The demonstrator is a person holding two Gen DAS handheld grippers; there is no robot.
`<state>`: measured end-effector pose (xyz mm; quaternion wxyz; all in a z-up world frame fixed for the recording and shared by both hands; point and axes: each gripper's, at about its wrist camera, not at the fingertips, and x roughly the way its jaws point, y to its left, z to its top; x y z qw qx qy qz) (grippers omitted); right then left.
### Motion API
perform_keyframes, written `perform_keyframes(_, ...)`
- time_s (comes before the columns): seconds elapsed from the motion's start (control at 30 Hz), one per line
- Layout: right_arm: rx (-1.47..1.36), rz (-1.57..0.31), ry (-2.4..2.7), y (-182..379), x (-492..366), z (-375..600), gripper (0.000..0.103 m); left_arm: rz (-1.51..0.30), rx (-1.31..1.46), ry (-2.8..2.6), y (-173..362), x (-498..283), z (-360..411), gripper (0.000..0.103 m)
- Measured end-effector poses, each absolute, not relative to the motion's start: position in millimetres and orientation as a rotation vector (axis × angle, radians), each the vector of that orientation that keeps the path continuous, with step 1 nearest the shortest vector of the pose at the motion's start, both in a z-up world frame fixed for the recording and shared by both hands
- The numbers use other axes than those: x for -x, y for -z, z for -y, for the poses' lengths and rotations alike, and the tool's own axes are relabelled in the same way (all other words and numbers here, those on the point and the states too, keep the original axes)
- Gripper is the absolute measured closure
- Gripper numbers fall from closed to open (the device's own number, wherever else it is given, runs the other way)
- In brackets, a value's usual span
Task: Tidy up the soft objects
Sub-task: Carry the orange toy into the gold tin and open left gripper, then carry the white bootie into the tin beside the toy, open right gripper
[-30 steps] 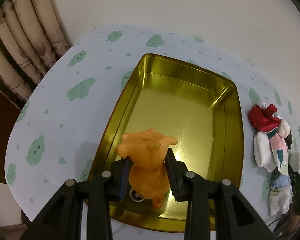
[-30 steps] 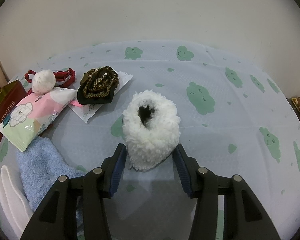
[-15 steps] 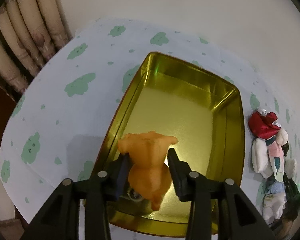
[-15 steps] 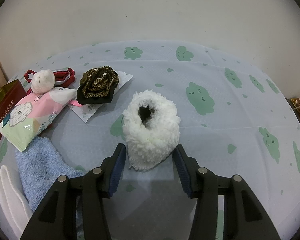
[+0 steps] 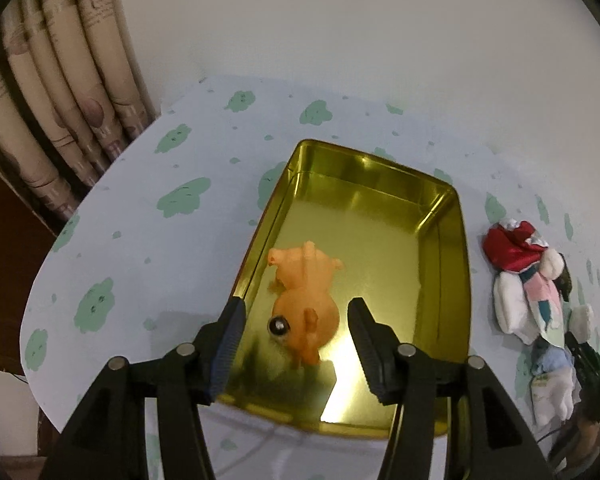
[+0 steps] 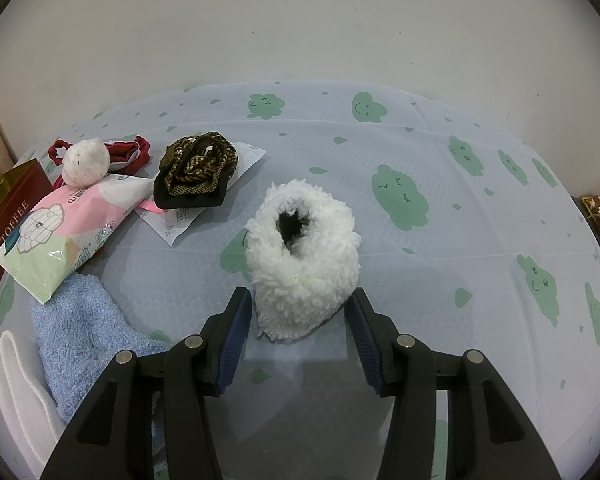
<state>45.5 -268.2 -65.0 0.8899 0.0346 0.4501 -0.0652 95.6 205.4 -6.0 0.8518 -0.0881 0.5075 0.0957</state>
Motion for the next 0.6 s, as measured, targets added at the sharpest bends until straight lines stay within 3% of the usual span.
perform_keyframes(0.3,-0.099,-0.928,0.12,64,-44,274,0.055,-0.995,0.171,-0.184,-11,-48,-202,0.049)
perform_keyframes(0.33,-0.108,-0.925,0.117,64,-44,275,0.053,-0.994,0.184,-0.18,-12,-44,-204,0.049)
perform_keyframes(0.43,-0.142,-0.91,0.118,62,-41,280,0.031,-0.977,0.226,-0.183,-13,-32,-211,0.049)
perform_keyframes(0.6,-0.188,-0.881,0.15,53,-38,289,0.031,-0.946,0.202,-0.235,-12,-17,-219,0.049)
